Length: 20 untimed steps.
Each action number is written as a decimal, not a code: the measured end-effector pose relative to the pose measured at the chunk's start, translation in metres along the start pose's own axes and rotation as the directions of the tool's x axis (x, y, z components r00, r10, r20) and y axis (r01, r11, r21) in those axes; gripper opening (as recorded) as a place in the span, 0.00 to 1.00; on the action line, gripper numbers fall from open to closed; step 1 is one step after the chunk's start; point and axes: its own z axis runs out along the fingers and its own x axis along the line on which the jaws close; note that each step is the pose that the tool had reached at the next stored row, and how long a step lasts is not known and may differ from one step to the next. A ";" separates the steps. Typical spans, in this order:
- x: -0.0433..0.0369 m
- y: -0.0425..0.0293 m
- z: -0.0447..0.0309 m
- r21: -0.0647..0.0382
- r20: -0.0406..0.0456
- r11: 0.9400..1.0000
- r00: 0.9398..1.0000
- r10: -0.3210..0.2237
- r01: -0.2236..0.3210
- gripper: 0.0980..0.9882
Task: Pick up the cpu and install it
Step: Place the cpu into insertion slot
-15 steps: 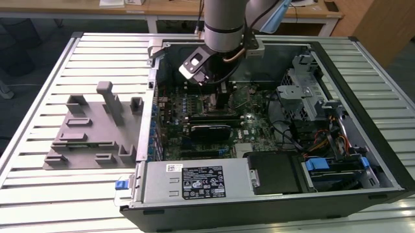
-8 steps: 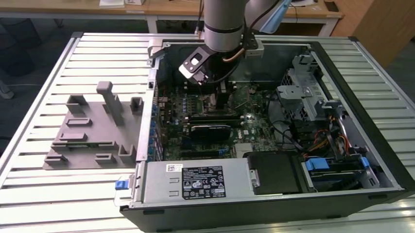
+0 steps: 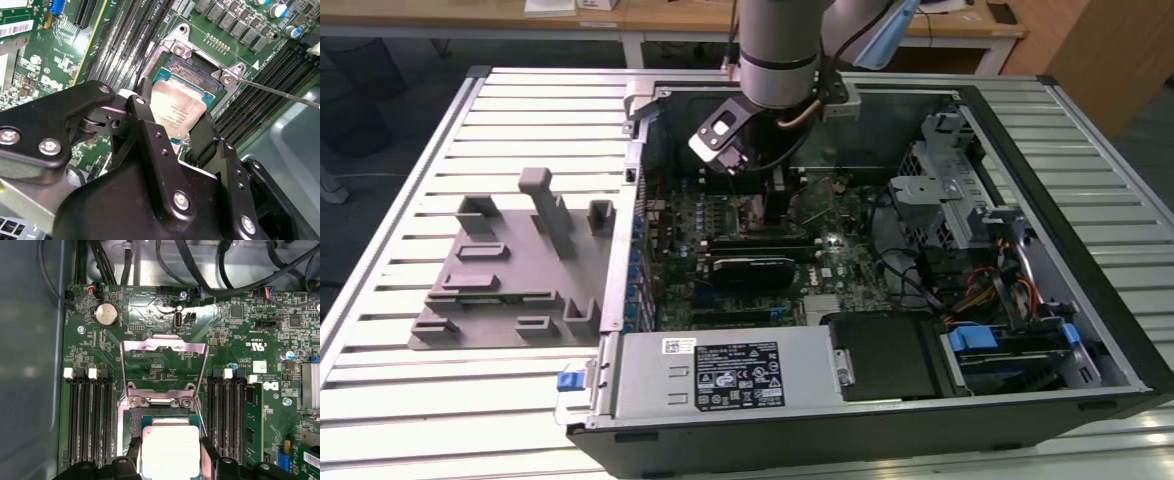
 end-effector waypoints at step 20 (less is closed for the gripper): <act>0.0075 -0.0007 0.0174 0.003 0.003 1.000 1.000 0.001 -0.001 0.50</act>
